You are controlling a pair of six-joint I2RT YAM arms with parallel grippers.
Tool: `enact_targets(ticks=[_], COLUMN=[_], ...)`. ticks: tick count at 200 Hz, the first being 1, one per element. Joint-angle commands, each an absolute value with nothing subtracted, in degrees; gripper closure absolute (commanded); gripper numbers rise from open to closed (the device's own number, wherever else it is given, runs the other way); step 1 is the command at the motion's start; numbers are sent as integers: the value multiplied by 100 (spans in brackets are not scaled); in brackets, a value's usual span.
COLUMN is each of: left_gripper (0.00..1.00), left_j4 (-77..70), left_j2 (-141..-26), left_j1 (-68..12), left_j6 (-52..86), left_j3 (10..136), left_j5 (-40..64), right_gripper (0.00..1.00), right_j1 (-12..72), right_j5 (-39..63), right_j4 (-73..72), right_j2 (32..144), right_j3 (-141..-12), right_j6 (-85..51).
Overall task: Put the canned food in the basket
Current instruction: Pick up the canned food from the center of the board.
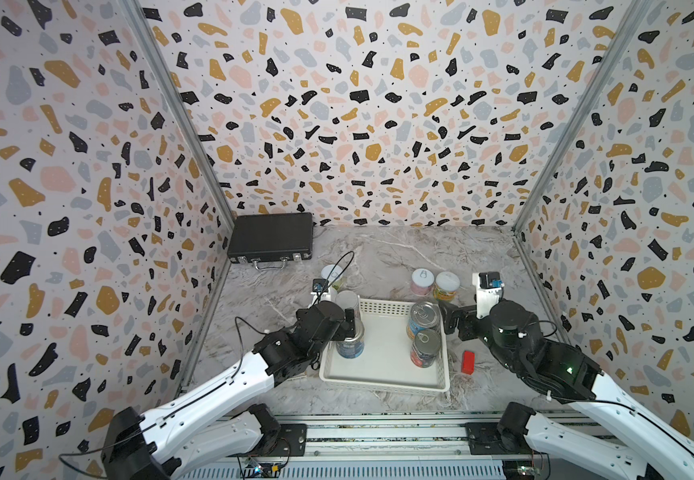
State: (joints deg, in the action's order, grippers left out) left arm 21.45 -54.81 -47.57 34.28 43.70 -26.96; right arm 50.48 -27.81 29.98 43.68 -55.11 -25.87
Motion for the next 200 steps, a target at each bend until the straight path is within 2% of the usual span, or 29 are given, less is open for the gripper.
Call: enact_targets(ticks=[1,33,54,75,92,137,162,200], left_gripper=[0,0,0,0,0,0,0,0], left_j4=[1744,1653,1701,1830,1872,2154,2655,2870], left_j2=[-5040,-4518,-4463,-4515,-4552,-4619,-4847,-5157], left_j1=[-4744,-4734,-4646,-4431,-4191,-2971,-2594,-2549], left_j6=[3265,3286,3345,3462,3508,4108,4380,4437], left_j3=[4156,3863,3821,3885,3902,3768,3920,4113], left_j5=[-3052,-3575,-3707,-3591,-3400,-2698,-2683,-2593], right_gripper=[0,0,0,0,0,0,0,0], right_j1=[5025,4927,4607,3966,3670,2273,1867,1609], right_j5=[-3195,-3597,-3461,-2695,-2568,-1115,-635,51], right_j4=[3017,2919,2683,2672,2674,2935,2978,3234], right_j2=[4776,5388,5641,5875,6094,6647,7053,8060], right_j3=[-6122,-6561,-6481,-6391,-6386,-6504,-6507,-6896], right_j6=[-2330,-2065,-1861,-2061,-2003,-2282,-2397,-2419])
